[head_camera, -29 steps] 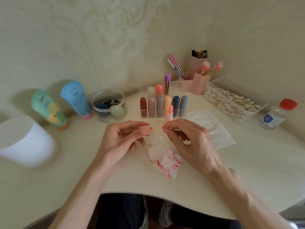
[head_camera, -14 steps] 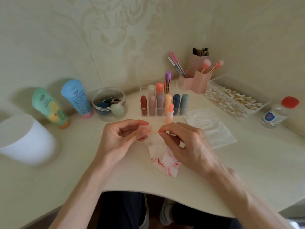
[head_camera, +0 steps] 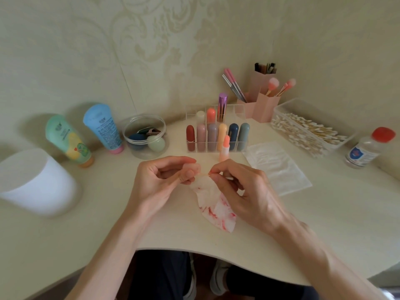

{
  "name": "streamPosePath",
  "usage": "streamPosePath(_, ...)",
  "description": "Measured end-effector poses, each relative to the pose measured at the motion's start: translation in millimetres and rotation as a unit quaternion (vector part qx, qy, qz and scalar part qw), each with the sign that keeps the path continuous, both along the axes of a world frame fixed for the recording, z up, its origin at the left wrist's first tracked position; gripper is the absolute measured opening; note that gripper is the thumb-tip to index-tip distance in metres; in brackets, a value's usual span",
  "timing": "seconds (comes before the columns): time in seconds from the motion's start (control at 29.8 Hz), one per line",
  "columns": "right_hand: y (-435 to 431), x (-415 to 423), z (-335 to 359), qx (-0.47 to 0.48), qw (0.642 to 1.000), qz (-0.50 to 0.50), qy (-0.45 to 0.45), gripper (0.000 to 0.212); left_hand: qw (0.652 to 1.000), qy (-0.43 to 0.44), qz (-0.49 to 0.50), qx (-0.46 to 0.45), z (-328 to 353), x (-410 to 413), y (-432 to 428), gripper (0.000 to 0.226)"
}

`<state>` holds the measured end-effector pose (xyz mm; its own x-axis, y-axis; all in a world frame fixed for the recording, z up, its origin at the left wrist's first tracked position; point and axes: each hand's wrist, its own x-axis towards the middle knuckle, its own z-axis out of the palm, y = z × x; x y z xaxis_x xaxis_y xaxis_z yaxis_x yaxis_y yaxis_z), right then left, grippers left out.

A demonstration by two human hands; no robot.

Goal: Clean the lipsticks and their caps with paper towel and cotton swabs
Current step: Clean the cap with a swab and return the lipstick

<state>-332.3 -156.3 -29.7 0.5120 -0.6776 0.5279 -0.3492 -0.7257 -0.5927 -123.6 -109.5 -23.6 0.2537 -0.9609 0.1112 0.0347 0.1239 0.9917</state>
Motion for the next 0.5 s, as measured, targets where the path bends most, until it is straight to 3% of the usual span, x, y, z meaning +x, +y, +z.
streamPosePath(0.5,-1.5,0.1,-5.2,-0.01,0.999,-0.052,-0.013,0.012,0.999,-0.03,-0.023,0.002,-3.4,0.6,-0.3,0.031)
